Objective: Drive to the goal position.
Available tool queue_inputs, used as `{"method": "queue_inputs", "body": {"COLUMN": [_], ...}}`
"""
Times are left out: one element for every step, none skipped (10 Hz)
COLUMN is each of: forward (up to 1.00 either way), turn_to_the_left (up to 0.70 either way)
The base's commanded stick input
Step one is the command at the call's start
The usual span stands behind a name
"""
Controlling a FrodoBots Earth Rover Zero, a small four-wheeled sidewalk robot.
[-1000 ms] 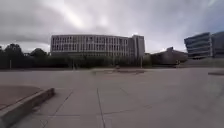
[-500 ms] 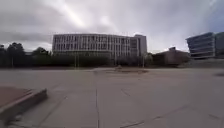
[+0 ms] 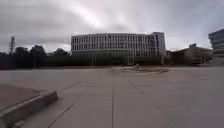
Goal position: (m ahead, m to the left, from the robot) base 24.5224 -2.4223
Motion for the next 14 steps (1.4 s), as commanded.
{"method": "queue_inputs", "body": {"forward": [0.7, 0.7, 0.7, 0.7, 0.68, 0.67, 0.68, 0.7, 0.7, 0.7, 0.7, 0.7, 0.7, 0.7], "turn_to_the_left": [0.0, 0.0, 0.0, 0.0, 0.0, 0.0, 0.0, 0.0, 0.0, 0.0, 0.0, 0.0, 0.0, 0.0]}}
